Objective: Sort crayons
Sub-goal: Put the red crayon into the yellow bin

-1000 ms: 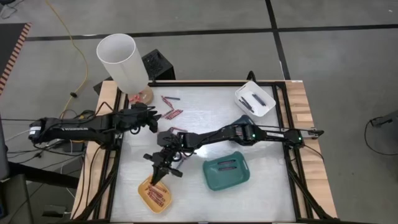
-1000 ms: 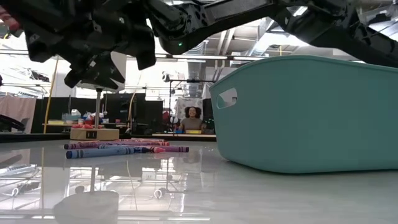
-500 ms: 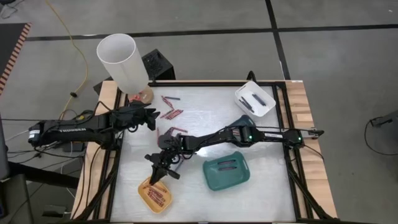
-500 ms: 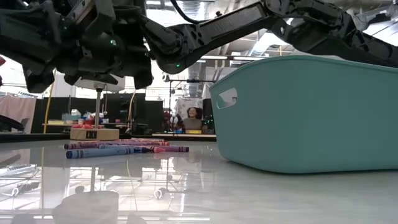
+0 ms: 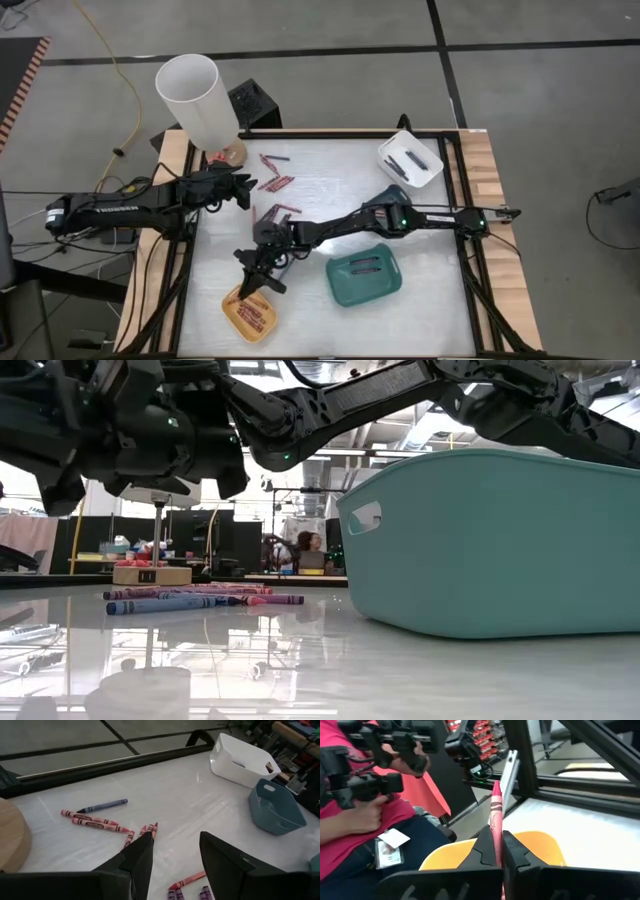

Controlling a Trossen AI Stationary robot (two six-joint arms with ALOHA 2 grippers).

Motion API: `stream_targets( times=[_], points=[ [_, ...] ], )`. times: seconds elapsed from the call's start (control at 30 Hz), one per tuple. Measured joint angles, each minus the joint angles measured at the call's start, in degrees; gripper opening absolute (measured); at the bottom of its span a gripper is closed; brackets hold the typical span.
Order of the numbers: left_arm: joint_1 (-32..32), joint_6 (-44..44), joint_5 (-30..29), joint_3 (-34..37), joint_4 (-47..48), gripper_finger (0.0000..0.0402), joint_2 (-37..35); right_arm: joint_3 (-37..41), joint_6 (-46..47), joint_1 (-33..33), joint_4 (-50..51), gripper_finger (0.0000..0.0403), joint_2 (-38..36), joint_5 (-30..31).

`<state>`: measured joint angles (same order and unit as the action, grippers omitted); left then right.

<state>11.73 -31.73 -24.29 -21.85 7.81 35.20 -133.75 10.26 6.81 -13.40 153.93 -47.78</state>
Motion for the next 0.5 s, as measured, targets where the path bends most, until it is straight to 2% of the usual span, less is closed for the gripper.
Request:
stream_targets(
  times=[0.5],
  points=[
    [0.0,-0.18,-0.15,0.04,-1.71,0.0151,0.0,0.0,1.39,0.0,2.75,0.0003,0.0,0.31]
  ],
)
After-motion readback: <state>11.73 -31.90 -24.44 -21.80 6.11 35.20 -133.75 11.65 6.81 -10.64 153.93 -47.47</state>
